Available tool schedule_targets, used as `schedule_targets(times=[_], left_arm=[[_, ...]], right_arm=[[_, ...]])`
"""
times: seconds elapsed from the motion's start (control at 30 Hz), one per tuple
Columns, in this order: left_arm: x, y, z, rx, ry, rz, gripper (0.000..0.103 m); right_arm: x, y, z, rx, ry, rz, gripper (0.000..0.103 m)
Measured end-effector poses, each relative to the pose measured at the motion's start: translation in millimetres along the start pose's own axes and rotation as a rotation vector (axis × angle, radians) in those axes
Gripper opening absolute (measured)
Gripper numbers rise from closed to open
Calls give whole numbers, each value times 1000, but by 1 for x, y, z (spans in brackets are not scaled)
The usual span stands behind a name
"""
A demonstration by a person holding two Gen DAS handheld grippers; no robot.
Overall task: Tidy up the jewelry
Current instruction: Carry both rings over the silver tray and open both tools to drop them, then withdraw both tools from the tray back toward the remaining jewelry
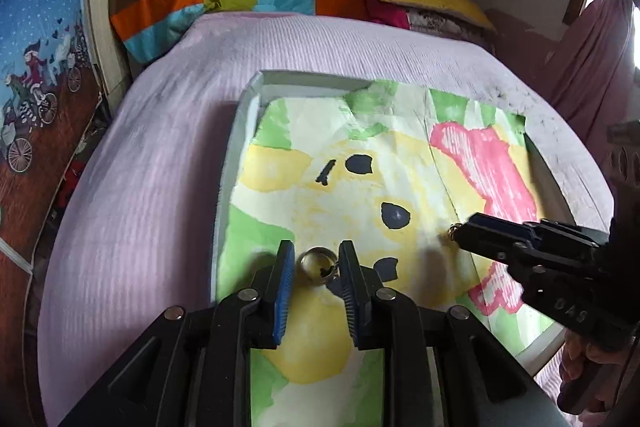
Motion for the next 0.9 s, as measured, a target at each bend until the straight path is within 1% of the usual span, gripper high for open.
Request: schedule_targets(times=[0.07, 0.1, 0.17, 0.2, 0.23, 0.27, 0.3, 0.33, 0.37, 0.4, 0.43, 0.47, 0.5, 0.53, 0.6, 0.63, 0.77, 0.83, 0.9], left_arm=[[10, 1, 2, 8, 6, -39, 32], [17, 1, 3, 16, 10, -62, 35], [29, 3, 3, 26, 11, -108, 48], [39, 3, 2, 30, 14, -146, 53], [46, 5, 2, 29, 20, -173, 61], [56, 6, 0, 25, 24, -207, 65], [66, 6, -3, 21, 21, -236, 66], [73, 5, -4, 18, 18, -254, 69], [81, 6, -5, 20, 17, -274, 74], [93, 4, -6, 24, 18, -307, 77], [100, 3, -7, 25, 21, -329, 81], [110, 1, -8, 27, 22, -351, 82], [119, 0, -10, 26, 15, -368, 82], [125, -1, -10, 25, 12, -380, 83], [139, -5, -12, 29, 15, -412, 89], [147, -8, -13, 32, 18, -431, 92], [176, -19, -20, 13, 16, -493, 97], [190, -25, -22, -1, 22, -524, 100], [205, -31, -24, -19, 24, -553, 102]], right_arm=[[13, 2, -3, -5, -3, -44, 36], [19, 3, -4, -7, -7, -64, 36], [36, 7, -4, -3, -7, -118, 37], [45, 9, -5, -2, -6, -144, 43], [57, 10, -2, 4, -10, -180, 46], [68, 11, 0, 10, -10, -213, 51], [75, 14, 1, 13, -9, -233, 55], [86, 16, 3, 19, -10, -264, 57], [99, 16, 7, 28, -11, -302, 60], [111, 15, 10, 37, -19, -336, 66], [123, 14, 10, 45, -31, -367, 69], [132, 13, 11, 50, -38, -392, 75], [142, 11, 11, 55, -44, -415, 79], [155, 9, 15, 65, -54, -452, 80], [175, 5, 20, 85, -56, -498, 88], [184, 3, 23, 96, -56, -516, 89], [217, -9, 39, 124, -61, -580, 92], [229, -14, 45, 125, -63, -600, 96], [246, -22, 49, 131, -71, -633, 102]])
Point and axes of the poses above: each gripper's, at about its wrist camera, not at the fingertips, and x roughly against the way its jaws point, z to its left, y to its top, the point moved 8 cm from there along -x, roughly the way its jaws point, and after that the axes turned 13 degrees about -z, right-handed, at the moved point
